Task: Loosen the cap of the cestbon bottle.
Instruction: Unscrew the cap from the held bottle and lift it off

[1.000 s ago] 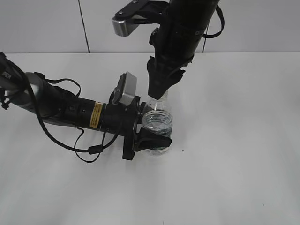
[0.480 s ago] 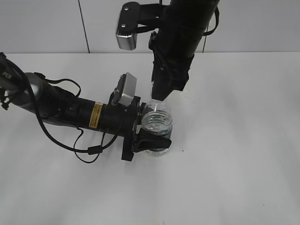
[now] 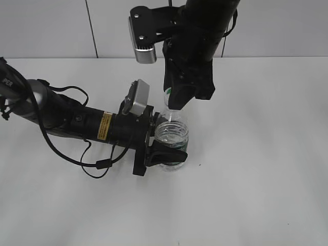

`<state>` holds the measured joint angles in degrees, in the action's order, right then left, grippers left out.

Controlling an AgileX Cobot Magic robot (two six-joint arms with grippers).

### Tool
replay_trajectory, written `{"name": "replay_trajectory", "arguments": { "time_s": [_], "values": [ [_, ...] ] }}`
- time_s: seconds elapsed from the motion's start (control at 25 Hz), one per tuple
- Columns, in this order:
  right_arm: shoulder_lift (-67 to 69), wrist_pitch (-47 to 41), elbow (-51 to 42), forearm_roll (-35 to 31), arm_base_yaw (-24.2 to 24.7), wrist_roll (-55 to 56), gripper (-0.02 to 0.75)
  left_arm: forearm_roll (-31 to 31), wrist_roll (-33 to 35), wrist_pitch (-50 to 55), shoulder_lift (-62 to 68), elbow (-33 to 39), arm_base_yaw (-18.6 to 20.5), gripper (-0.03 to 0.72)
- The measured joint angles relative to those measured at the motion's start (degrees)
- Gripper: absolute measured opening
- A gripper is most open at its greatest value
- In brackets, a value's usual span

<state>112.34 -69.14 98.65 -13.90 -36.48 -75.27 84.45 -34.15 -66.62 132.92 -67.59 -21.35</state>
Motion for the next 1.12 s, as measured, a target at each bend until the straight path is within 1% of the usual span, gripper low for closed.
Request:
{"name": "replay_trajectory", "arguments": {
  "time_s": [0.16,0.8,0.92,1.12],
  "values": [
    [-0.1,0.0,0.0,0.0,0.0,-1.6,0.303,0.0,0.0,-0.1,0.0,0.0,0.0,0.401],
    [-2.1,-0.5,0.4,-0.4,0.0,-1.6,0.296,0.5,-0.7,-0.9,0.0,0.0,0.0,0.4],
    [-2.2,-0.5,1.7,-0.4,0.0,0.8,0.296,0.5,-0.7,-0.9,0.0,0.0,0.0,0.4],
    [-2.6,-0.5,4.4,2.4,0.0,10.2,0.296,0.5,-0.7,-0.9,0.0,0.0,0.0,0.4]
  ]
}}
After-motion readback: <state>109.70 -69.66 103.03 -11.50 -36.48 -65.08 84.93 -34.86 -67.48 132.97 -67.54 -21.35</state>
